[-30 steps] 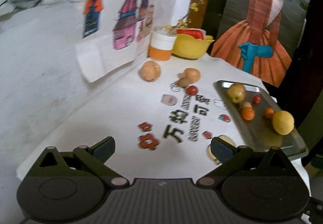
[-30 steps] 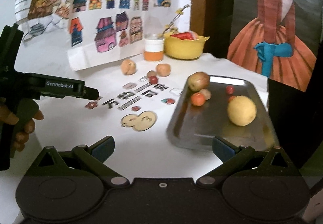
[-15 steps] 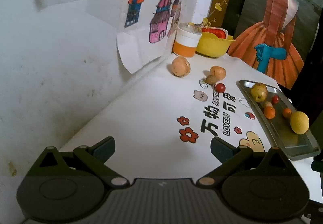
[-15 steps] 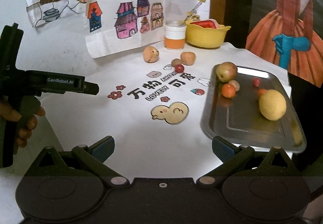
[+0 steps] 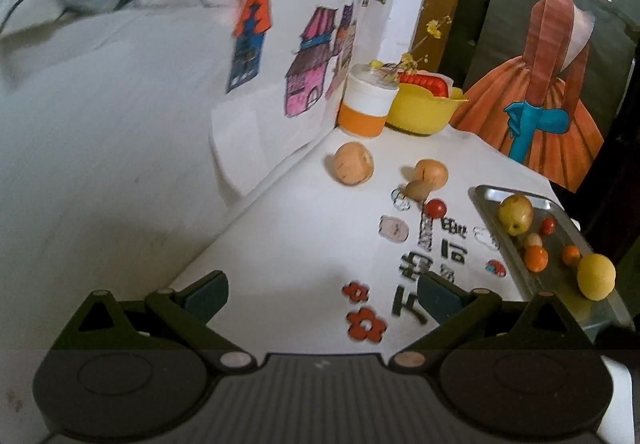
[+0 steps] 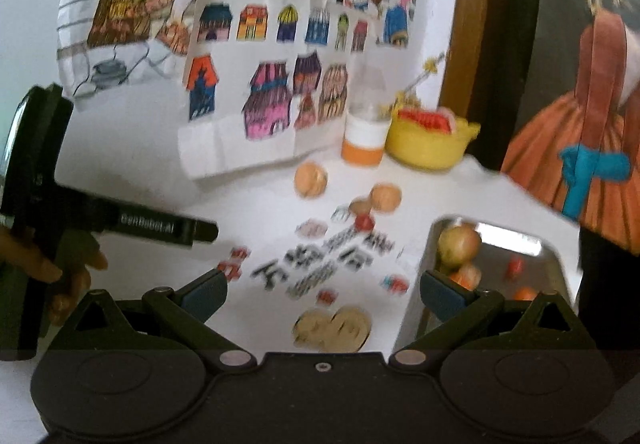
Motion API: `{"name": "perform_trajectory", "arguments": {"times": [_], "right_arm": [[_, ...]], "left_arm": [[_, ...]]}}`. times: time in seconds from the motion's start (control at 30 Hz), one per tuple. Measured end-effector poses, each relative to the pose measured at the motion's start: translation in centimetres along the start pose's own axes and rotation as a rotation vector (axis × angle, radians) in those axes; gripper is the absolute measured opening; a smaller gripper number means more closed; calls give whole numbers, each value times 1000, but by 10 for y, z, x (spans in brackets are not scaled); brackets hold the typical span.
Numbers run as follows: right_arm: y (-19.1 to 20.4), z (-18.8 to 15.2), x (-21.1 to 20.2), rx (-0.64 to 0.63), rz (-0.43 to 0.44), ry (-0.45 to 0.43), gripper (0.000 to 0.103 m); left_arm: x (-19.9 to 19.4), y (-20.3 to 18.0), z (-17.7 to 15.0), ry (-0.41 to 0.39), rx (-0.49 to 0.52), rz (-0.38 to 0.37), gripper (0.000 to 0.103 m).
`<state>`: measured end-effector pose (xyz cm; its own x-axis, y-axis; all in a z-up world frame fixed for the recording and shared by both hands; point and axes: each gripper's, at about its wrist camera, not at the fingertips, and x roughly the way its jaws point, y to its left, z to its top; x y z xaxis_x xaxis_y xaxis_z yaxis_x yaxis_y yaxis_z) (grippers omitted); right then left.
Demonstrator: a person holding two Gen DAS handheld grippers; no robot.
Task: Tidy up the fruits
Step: 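Move the left tool to the large tan round fruit while the right tool approaches a cherry tomato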
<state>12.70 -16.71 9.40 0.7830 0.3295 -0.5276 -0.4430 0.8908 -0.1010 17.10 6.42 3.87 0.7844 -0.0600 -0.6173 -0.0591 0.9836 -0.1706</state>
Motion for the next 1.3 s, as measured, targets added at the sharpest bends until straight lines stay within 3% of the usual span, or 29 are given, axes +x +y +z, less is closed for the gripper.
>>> {"name": "perform_trajectory", "arguments": {"times": [0.33,0.8,0.97,1.3], "right_arm": [[-41,38,33,-90,-50,-76,102],[-68,14,121,-4,-20,-6,102],[-68,9,150,24,-16,23,102],[-62,11,183,25,38,55,102]], "left_arm": [[27,-24,32,-33,49,-6,103],[102,-37,62,-50,98,18,103],[129,-38,62,-15,87,26,103],[151,-42,72,-13,111,27,102]]}}
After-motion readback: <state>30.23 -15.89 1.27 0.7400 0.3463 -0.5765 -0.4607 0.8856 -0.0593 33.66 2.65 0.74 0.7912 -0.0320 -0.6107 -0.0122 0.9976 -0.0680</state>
